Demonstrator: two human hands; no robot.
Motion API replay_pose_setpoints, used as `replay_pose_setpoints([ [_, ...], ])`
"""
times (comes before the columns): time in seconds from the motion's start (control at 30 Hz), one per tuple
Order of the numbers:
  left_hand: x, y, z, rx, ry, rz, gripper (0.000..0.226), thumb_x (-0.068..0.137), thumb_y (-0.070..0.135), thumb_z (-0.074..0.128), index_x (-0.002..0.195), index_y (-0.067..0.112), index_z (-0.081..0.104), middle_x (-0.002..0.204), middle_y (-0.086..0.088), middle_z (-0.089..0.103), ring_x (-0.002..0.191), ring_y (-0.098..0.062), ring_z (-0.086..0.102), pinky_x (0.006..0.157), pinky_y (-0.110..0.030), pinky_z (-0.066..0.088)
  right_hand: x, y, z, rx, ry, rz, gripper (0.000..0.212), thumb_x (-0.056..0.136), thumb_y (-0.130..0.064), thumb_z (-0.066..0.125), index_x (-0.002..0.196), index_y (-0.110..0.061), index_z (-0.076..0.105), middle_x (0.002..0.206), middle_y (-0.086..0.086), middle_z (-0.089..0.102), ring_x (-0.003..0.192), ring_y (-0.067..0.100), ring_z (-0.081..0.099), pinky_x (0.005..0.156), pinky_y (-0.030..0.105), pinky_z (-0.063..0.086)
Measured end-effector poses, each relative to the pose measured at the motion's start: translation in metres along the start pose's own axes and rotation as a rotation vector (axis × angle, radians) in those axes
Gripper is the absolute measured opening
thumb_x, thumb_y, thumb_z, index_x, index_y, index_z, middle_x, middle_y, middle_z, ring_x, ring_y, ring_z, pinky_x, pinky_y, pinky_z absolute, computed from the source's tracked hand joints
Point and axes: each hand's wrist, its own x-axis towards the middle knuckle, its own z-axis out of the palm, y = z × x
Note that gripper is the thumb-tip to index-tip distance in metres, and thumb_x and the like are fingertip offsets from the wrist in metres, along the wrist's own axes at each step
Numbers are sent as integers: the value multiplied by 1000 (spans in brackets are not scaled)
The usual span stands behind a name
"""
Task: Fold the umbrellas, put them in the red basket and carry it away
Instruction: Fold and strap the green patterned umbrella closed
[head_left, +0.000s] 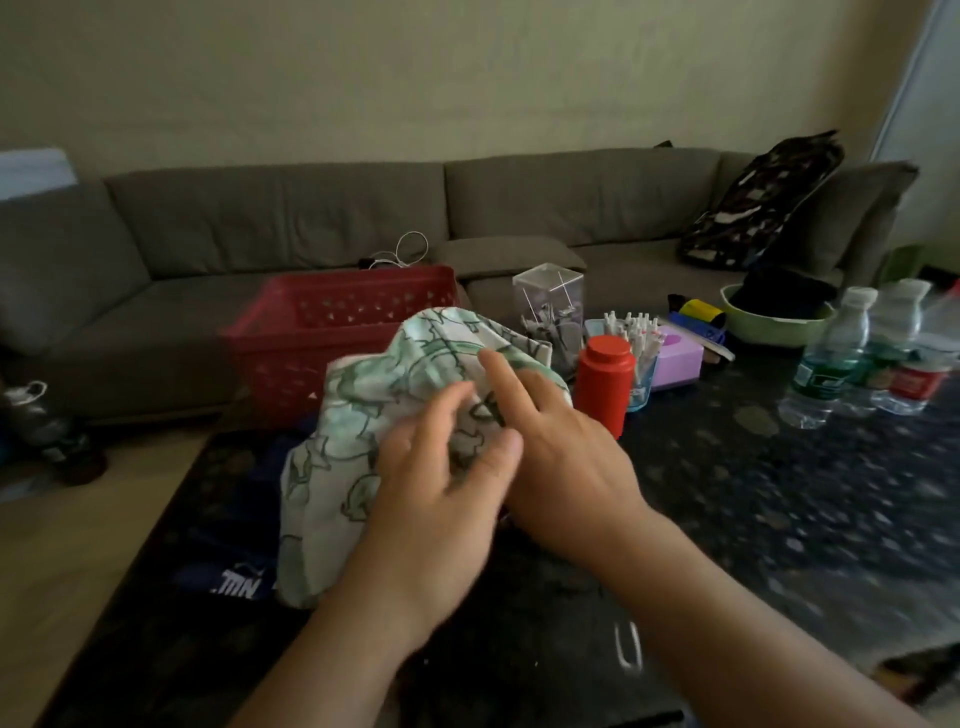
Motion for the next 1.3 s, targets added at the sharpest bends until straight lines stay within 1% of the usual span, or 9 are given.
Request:
replay_pose_setpoints([
  [0.1, 15, -10, 6, -422, 21, -103, 45, 103, 65, 46, 147, 60, 43, 148, 20, 56, 135, -12, 57, 105, -54, 53, -6, -16, 8, -8, 28, -42, 102, 85, -19, 74, 158, -41, 6, 154, 8, 39, 111, 38, 65, 74, 48, 59],
  [0.23, 22, -20, 0, -696, 158, -76, 59, 99, 70, 48, 146, 36, 57, 138, 3, 70, 126, -23, 68, 105, -53, 53, -13, -32, 8, 108, -125, -202, 116, 84, -15, 70, 157, -53, -13, 170, 10, 15, 142, 45, 40, 102, 58, 50],
  [0.37, 29, -27, -22, -786, 233, -139, 95, 77, 87, 64, 154, 35, 47, 143, -6, 66, 124, -30, 70, 102, -55, 55, -17, -31, -12, 519, -252, -266, 116, 83, -13, 73, 162, -48, -5, 174, -13, 11, 156, 14, 29, 122, 39, 36],
  [0.53, 34, -38, -22, -621, 307, -95, 90, 94, 7, 76, 152, 60, 34, 136, 3, 70, 112, -20, 75, 82, -41, 64, -17, -25, -12, 1034, -161, -81, 92, 90, 5, 67, 157, -47, 31, 156, -20, 48, 128, 7, 63, 102, 39, 57],
  [0.6, 32, -41, -21, -575, 298, -96, 97, 92, -2, 73, 150, 66, 34, 139, 7, 67, 115, -17, 74, 89, -41, 62, -11, -10, -12, 826, 155, 13, 65, 91, 0, 69, 139, -40, 56, 126, -16, 67, 84, 8, 73, 72, 36, 63],
  [0.7, 30, -40, -20, -515, 298, -83, 98, 91, -2, 76, 143, 71, 38, 138, 12, 64, 115, -13, 73, 99, -45, 60, -3, 17, -14, 391, 354, 108, 36, 91, -18, 73, 123, -33, 67, 110, -18, 59, 74, -2, 56, 70, 24, 52],
  [0.83, 25, -34, -21, -460, 266, -54, 94, 90, -3, 77, 147, 64, 43, 128, 14, 69, 106, -8, 76, 93, -39, 62, -3, 25, -17, 487, 133, 263, 33, 89, -43, 77, 121, -40, 67, 110, -23, 60, 88, -6, 59, 81, 16, 51],
  [1.1, 25, -36, -40, -472, 160, -79, 84, 87, -13, 71, 140, 52, 59, 113, 2, 80, 99, -22, 79, 74, -35, 65, 0, 38, -27, 919, -54, 464, 14, 99, -12, 68, 105, -19, 78, 91, 0, 79, 77, 7, 72, 70, 17, 57],
  [1.3, 26, -37, -60, -477, 58, -22, 88, 73, -11, 71, 140, 45, 62, 113, -3, 80, 98, -24, 79, 68, -31, 64, -2, 48, -40, 1362, -172, 426, 13, 96, 2, 62, 100, -8, 70, 74, 8, 69, 56, 13, 56, 54, 22, 50],
])
